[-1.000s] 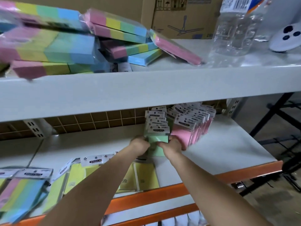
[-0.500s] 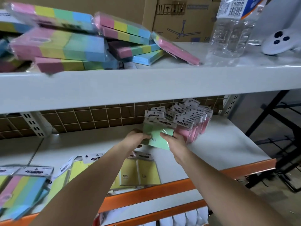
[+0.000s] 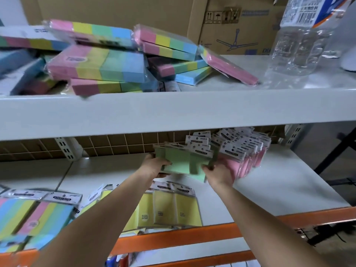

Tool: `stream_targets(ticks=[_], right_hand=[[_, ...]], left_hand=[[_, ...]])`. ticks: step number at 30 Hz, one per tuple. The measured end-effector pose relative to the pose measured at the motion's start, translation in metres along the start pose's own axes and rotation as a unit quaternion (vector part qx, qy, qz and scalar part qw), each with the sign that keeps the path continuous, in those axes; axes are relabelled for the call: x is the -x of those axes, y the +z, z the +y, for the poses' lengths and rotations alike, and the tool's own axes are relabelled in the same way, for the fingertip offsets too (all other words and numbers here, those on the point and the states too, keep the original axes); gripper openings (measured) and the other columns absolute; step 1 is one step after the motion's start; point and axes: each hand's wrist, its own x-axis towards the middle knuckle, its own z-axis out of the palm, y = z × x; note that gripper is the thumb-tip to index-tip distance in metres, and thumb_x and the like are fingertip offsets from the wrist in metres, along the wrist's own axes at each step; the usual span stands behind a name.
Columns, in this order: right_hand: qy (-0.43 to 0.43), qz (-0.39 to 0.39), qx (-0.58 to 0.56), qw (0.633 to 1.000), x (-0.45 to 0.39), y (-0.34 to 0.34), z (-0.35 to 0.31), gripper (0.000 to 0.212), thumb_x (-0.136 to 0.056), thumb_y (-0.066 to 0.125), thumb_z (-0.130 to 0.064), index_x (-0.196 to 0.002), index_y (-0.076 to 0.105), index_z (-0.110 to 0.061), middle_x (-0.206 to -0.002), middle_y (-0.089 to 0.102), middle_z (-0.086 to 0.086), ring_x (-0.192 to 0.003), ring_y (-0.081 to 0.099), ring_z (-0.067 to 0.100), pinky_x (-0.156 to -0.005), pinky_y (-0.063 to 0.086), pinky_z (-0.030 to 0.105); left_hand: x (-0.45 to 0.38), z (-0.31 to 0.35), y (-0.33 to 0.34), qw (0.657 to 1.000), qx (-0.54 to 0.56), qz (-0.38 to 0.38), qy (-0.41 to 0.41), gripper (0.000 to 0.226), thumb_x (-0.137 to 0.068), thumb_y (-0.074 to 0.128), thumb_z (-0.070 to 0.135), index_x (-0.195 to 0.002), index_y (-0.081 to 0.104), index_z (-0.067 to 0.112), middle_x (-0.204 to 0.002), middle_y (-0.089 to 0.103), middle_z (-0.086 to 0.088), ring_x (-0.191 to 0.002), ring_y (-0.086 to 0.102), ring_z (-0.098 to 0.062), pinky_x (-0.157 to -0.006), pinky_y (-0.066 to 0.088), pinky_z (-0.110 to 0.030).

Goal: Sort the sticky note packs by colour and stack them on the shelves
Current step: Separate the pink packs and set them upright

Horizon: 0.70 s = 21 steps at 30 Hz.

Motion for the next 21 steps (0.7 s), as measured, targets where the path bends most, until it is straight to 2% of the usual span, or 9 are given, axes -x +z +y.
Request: stream_targets(ticks=[3, 6, 9, 12, 15, 18, 21], right_hand=[[0.020, 0.007, 0.000, 1.000, -0.004, 0.007, -0.007, 0.078, -0.073, 0.067, -0.065, -0.124, 0.047, -0.009, -0.101, 0.070, 0.007, -0.091, 0.069, 0.025, -0.068, 0.051, 0.029], [0.026, -0.019, -0.027, 0.999, -0.007, 0.015, -0.015, 0.085, -0.073, 0.074, -0.057, -0.136, 0.043, -0.009, -0.121, 0.064, 0.010, -0.106, 0.065, 0.029, -0.076, 0.050, 0.029], [0.057, -0.035, -0.082, 0.994, -0.007, 0.023, -0.016, 0.075, -0.073, 0.081, -0.040, -0.133, 0.050, -0.007, -0.127, 0.064, 0.011, -0.111, 0.064, 0.027, -0.088, 0.054, 0.034], [0.080, -0.036, -0.114, 0.990, -0.005, 0.021, -0.016, 0.061, -0.077, 0.079, -0.030, -0.127, 0.055, -0.005, -0.124, 0.064, 0.014, -0.111, 0.064, 0.030, -0.090, 0.053, 0.038], [0.090, -0.026, -0.149, 0.984, 0.000, 0.010, -0.018, 0.042, -0.087, 0.068, -0.020, -0.122, 0.060, 0.001, -0.120, 0.065, 0.018, -0.109, 0.063, 0.034, -0.083, 0.049, 0.033], [0.075, -0.002, -0.215, 0.974, 0.007, 0.001, -0.025, 0.031, -0.091, 0.062, -0.015, -0.112, 0.064, 0.007, -0.109, 0.067, 0.023, -0.103, 0.064, 0.037, -0.076, 0.046, 0.034], [0.058, 0.001, -0.265, 0.963, 0.018, -0.007, -0.042, 0.033, -0.093, 0.058, -0.014, -0.117, 0.060, 0.009, -0.108, 0.064, 0.025, -0.095, 0.062, 0.035, -0.070, 0.043, 0.030]], left_hand=[[0.001, -0.001, -0.009, 1.000, 0.008, 0.020, -0.005, 0.030, -0.084, 0.062, -0.003, -0.108, 0.044, 0.005, -0.090, 0.060, -0.016, -0.062, 0.063, -0.030, -0.056, 0.053, -0.031], [0.005, -0.002, -0.012, 1.000, 0.009, 0.025, -0.001, 0.026, -0.086, 0.059, -0.003, -0.106, 0.043, 0.005, -0.085, 0.059, -0.013, -0.062, 0.063, -0.031, -0.051, 0.053, -0.028], [0.008, 0.000, -0.011, 1.000, 0.009, 0.029, 0.002, 0.025, -0.086, 0.058, -0.004, -0.104, 0.044, 0.006, -0.088, 0.060, -0.014, -0.062, 0.062, -0.030, -0.044, 0.051, -0.023], [0.009, 0.002, -0.010, 0.999, 0.004, 0.032, 0.001, 0.028, -0.086, 0.059, -0.003, -0.108, 0.045, 0.005, -0.098, 0.061, -0.018, -0.062, 0.064, -0.030, -0.049, 0.052, -0.025], [0.012, 0.003, -0.010, 0.999, 0.003, 0.038, 0.005, 0.030, -0.085, 0.061, -0.001, -0.111, 0.048, 0.005, -0.108, 0.062, -0.019, -0.070, 0.067, -0.032, -0.060, 0.054, -0.030], [0.018, 0.004, -0.012, 0.999, 0.007, 0.048, 0.022, 0.025, -0.085, 0.062, 0.001, -0.106, 0.049, 0.008, -0.112, 0.062, -0.016, -0.087, 0.068, -0.034, -0.071, 0.054, -0.032], [0.027, 0.007, -0.019, 0.998, 0.016, 0.044, 0.031, 0.025, -0.086, 0.061, 0.001, -0.106, 0.048, 0.009, -0.110, 0.061, -0.010, -0.074, 0.068, -0.026, -0.074, 0.054, -0.030]])
